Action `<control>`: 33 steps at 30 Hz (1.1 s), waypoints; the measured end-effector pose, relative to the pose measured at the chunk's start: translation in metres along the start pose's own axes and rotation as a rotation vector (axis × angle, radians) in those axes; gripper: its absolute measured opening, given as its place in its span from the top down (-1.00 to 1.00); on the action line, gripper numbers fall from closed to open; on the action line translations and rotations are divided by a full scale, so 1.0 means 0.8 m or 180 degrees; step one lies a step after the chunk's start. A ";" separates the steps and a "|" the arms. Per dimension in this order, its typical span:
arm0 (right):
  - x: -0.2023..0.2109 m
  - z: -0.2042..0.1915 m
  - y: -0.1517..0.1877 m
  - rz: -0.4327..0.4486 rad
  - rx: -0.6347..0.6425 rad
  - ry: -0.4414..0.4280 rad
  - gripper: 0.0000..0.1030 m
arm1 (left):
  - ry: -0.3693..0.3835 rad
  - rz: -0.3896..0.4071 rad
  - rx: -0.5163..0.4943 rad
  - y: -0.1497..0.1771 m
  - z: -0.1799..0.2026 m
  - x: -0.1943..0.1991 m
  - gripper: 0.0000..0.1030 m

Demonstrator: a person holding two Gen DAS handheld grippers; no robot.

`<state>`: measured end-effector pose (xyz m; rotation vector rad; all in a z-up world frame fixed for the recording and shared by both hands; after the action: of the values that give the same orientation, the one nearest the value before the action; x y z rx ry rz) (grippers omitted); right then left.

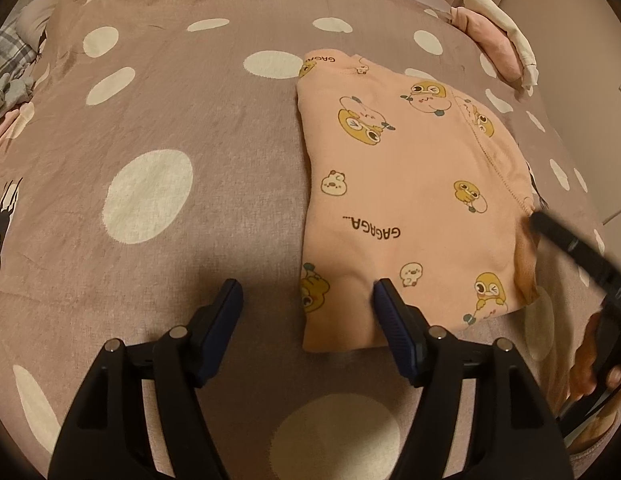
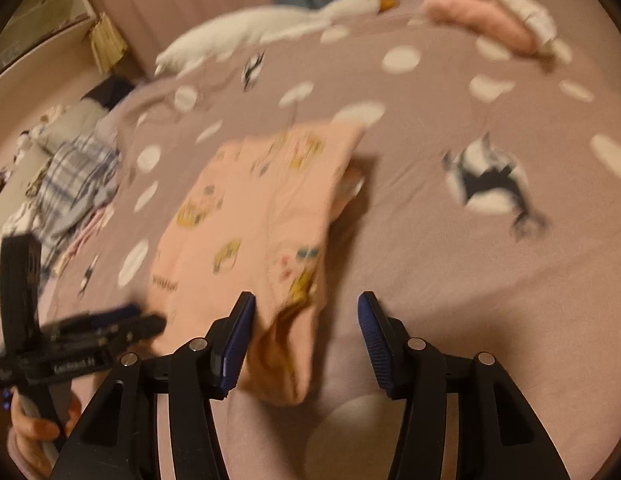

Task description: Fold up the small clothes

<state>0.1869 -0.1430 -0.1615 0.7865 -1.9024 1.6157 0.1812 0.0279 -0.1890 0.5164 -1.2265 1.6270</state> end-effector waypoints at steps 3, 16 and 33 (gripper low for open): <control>0.012 -0.009 -0.028 0.0237 -0.0053 -0.0146 -0.02 | -0.0005 -0.0004 -0.0011 0.000 0.000 -0.001 -0.35; -0.087 -0.038 -0.065 -0.0343 -0.0379 -0.0448 -0.01 | 0.0003 -0.0009 -0.0024 0.001 0.001 -0.002 -0.39; -0.014 -0.052 0.015 -0.0190 0.0619 -0.0262 0.05 | -0.0095 -0.0014 -0.0042 0.002 0.003 -0.003 -0.40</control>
<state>0.1871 -0.0992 -0.1712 0.9940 -1.7772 1.7745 0.1805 0.0250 -0.1905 0.5362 -1.2566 1.6117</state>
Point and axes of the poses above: each gripper's, at about its wrist camera, not at the fingertips, and x roughly against the way its jaws point, z to its right, y to its underside, the point moved 9 cm from there along -x, roughly the way its jaws point, and after that the axes turned 15 degrees about y, right-handed, at the moved point
